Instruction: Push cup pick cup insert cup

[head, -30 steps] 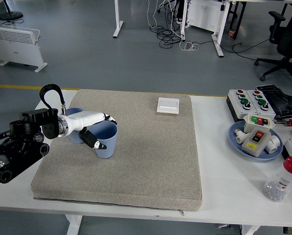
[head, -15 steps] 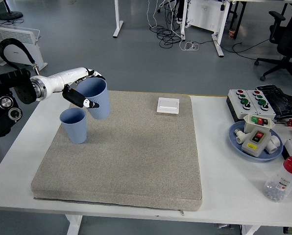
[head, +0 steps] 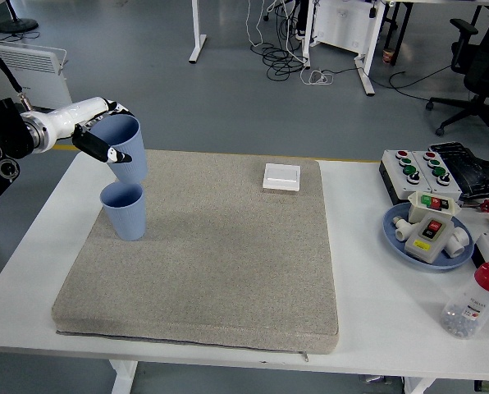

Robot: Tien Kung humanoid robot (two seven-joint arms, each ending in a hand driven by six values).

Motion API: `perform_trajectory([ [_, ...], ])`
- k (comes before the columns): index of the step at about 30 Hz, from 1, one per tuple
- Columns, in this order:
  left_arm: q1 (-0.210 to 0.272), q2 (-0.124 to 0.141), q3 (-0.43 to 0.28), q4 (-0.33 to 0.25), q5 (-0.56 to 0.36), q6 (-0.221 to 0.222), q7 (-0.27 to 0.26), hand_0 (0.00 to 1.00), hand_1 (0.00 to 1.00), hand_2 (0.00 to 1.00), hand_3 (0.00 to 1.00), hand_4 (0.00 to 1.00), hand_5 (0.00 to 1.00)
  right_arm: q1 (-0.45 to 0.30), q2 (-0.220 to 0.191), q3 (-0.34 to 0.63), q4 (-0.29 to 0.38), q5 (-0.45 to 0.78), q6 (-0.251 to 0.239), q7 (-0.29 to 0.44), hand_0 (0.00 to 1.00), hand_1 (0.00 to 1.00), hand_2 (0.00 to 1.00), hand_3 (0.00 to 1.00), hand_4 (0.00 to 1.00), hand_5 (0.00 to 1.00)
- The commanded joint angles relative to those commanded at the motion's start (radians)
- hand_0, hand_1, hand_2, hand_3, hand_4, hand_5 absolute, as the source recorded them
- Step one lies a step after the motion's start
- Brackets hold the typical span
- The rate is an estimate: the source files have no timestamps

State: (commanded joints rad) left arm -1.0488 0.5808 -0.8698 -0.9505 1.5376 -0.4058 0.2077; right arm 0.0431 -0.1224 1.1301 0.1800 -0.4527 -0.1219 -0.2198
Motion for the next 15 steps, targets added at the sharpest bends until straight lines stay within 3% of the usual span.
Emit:
perform_trajectory([
  [7, 0.007, -0.019, 0.005, 0.057, 0.009, 0.004, 0.001, 0.537, 0.518, 0.490, 0.450, 0.493, 0.002, 0.001, 0.000, 0.001, 0.000, -0.001, 0.001, 0.001, 0.725, 0.651, 0.656, 0.582, 0.130, 0.478],
  [15, 0.019, -0.013, 0.015, 0.043, 0.005, -0.002, 0.016, 0.537, 0.518, 0.490, 0.450, 0.490, 0.002, 0.001, 0.000, 0.000, 0.000, 0.001, 0.001, 0.000, 0.725, 0.651, 0.656, 0.582, 0.130, 0.477],
])
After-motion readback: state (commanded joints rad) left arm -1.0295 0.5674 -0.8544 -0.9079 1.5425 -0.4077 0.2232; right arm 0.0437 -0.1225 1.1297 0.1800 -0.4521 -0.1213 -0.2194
